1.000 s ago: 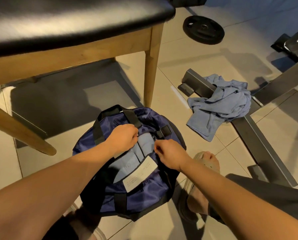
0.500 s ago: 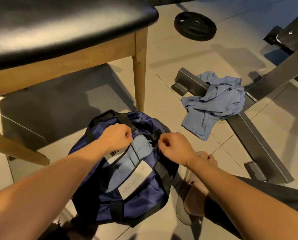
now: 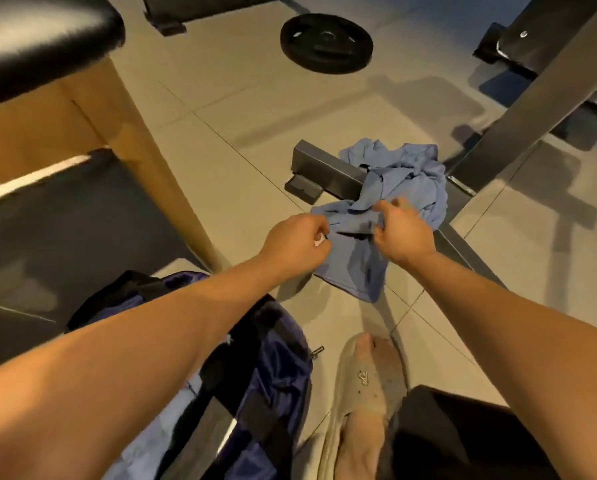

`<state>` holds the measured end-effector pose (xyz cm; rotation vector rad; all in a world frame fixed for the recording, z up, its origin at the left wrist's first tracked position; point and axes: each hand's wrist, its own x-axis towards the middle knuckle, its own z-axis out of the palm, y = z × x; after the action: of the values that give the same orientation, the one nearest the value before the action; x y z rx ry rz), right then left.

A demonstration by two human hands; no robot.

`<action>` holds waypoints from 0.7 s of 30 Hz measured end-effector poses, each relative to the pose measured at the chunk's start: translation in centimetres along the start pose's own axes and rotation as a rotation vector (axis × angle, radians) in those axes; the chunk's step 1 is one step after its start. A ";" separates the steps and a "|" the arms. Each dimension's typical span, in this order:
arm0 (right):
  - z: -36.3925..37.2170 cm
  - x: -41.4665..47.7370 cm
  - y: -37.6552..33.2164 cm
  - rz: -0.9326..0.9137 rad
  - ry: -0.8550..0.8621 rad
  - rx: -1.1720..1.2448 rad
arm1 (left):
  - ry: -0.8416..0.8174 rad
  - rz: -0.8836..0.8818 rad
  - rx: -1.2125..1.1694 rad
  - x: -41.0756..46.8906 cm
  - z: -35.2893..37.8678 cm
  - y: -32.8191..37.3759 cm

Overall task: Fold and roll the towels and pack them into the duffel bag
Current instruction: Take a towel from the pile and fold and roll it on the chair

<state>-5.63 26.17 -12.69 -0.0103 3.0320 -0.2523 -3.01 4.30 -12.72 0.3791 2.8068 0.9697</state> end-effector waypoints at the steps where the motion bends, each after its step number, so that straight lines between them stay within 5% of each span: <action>1: -0.2 1.0 1.2 0.018 0.003 -0.050 | -0.018 -0.008 0.007 1.9 1.3 0.2; 8: 0.3 6.0 6.9 0.065 -0.226 -0.077 | -0.120 -0.061 -0.094 10.5 8.3 1.2; 13: 0.8 6.9 7.4 0.011 -0.006 -0.047 | -0.067 -0.071 -0.021 11.3 10.3 1.4; 16: -1.6 7.4 7.3 -0.036 -0.044 -0.008 | -0.016 -0.070 -0.261 10.4 6.9 2.3; 21: -12.4 8.2 3.6 -0.017 -0.169 0.510 | 0.125 -0.070 -0.513 8.4 -4.3 6.1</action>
<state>-15.05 31.64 -1.96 -0.0174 2.7139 -0.9599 -10.80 8.85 -6.03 0.1544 2.5151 1.6798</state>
